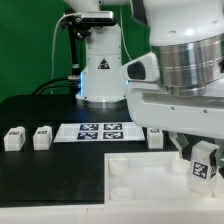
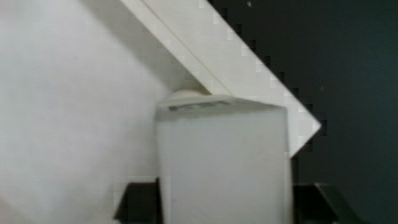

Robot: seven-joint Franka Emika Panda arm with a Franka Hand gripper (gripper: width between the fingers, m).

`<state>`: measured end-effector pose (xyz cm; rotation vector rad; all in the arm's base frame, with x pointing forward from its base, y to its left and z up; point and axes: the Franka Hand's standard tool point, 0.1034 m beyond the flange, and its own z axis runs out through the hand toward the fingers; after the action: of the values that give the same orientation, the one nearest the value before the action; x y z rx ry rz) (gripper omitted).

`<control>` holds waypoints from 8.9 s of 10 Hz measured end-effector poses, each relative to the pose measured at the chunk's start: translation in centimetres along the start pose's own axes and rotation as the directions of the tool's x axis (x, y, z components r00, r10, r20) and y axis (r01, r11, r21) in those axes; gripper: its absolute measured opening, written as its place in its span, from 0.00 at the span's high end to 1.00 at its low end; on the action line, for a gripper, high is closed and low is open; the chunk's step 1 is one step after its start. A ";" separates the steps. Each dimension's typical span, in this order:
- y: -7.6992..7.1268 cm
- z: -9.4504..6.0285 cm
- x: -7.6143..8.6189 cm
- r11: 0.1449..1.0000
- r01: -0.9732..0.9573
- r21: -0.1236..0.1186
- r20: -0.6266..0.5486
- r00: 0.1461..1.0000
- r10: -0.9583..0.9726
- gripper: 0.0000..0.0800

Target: Assemble one leg

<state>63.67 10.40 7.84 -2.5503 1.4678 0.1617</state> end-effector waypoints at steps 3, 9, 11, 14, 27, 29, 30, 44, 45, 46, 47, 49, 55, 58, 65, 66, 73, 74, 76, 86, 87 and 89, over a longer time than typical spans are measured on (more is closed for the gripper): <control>0.5 -0.1 0.3 0.939 -0.339 0.055 0.039 0.941 0.337 0.61; 0.4 0.6 -0.9 0.995 0.103 0.015 -0.031 0.994 -0.102 0.20; 0.6 0.8 -1.2 0.945 0.328 0.005 -0.048 0.944 -0.327 0.20; 0.6 0.7 -1.3 0.776 0.629 -0.046 -0.058 0.774 -0.631 0.19; 1.0 0.6 -0.7 0.986 -0.162 0.037 -0.041 0.986 0.164 0.63; 0.9 0.8 -1.3 0.942 -0.332 0.048 -0.013 0.943 0.333 0.63; 0.8 0.8 -1.4 0.938 -0.342 0.048 -0.013 0.939 0.343 0.63; 0.0 0.6 -2.1 0.563 0.822 -0.086 -0.038 0.562 -0.826 0.19; 0.0 0.6 -2.1 0.561 0.823 -0.087 -0.038 0.560 -0.827 0.34; 0.0 0.6 -2.2 0.631 0.771 -0.079 -0.044 0.630 -0.775 0.34; 0.1 0.6 -2.0 0.722 0.688 -0.074 -0.055 0.720 -0.692 0.51; 0.2 0.6 -1.8 0.829 0.555 -0.064 -0.067 0.827 -0.558 0.61; 0.5 0.7 -1.1 0.957 -0.286 0.043 -0.003 0.958 0.286 0.62; 0.6 0.8 -1.1 0.948 -0.314 0.049 -0.004 0.949 0.314 0.62; 1.0 1.5 -1.7 0.919 0.394 -0.001 -0.043 0.918 -0.394 0.19; 1.0 1.4 -1.5 0.844 0.535 -0.020 -0.049 0.843 -0.536 0.19; 0.6 1.3 -1.1 0.516 0.850 -0.108 -0.071 0.512 -0.856 0.51; 0.6 1.3 -1.2 0.635 0.767 -0.090 -0.085 0.629 -0.773 0.51; 0.6 1.3 -1.1 0.752 0.656 -0.072 -0.097 0.745 -0.660 0.63; 0.6 1.3 -1.1 0.724 -0.686 0.076 0.020 0.727 0.687 0.63; 0.6 1.3 -1.1 0.706 -0.704 0.076 0.022 0.709 0.705 0.63; 0.6 1.2 -0.9 0.595 -0.800 0.080 0.024 0.598 0.801 0.63</control>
Offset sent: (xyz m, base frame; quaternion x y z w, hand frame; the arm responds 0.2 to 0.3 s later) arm 0.0021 -0.0049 0.0068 0.0407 -0.0118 0.1674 0.9850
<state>62.69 11.16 6.74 -1.6118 2.4666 0.1946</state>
